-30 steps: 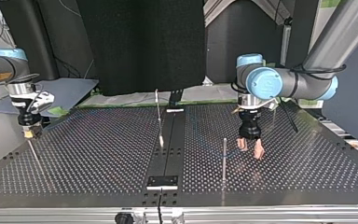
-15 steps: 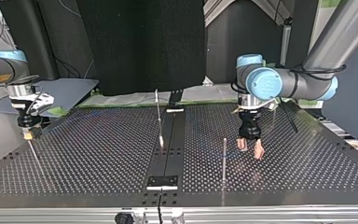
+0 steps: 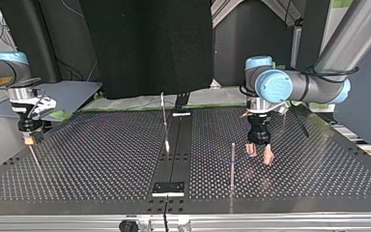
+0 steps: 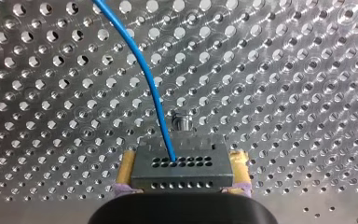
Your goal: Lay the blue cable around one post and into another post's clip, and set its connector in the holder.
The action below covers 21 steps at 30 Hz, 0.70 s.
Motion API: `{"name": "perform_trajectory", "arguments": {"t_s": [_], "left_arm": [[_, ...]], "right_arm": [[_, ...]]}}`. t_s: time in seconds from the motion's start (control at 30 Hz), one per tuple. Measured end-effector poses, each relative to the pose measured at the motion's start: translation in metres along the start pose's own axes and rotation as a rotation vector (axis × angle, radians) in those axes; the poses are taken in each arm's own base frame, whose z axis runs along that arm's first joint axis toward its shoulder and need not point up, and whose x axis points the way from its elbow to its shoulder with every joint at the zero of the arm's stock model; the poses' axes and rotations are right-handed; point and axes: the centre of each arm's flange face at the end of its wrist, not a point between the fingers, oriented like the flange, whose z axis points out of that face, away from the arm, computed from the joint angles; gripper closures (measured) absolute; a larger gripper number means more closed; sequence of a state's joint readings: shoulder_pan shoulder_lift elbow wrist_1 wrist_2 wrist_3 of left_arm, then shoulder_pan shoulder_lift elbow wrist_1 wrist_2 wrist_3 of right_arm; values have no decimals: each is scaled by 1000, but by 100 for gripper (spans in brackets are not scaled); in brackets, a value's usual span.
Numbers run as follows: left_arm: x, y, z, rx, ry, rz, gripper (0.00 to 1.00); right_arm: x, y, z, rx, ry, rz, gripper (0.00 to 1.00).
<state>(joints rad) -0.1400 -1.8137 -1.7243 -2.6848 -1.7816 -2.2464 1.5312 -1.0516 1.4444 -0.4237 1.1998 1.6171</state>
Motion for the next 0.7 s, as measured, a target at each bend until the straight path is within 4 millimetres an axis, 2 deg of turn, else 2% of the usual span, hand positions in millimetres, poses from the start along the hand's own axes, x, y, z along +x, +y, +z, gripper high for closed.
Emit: {"name": "perform_trajectory", "arguments": {"t_s": [0.07,0.13,0.17,0.23,0.7], "left_arm": [[0,0,0,0,0,0,0],[0,0,0,0,0,0,0],[0,0,0,0,0,0,0],[0,0,0,0,0,0,0],[0,0,0,-1,2,1,0]], "right_arm": [[0,0,0,-1,0,0,28],[0,0,0,-1,1,0,12],[0,0,1,-1,3,-1,12],[1,0,1,0,3,-1,0],[-2,-6,1,7,-4,2,0]]}}
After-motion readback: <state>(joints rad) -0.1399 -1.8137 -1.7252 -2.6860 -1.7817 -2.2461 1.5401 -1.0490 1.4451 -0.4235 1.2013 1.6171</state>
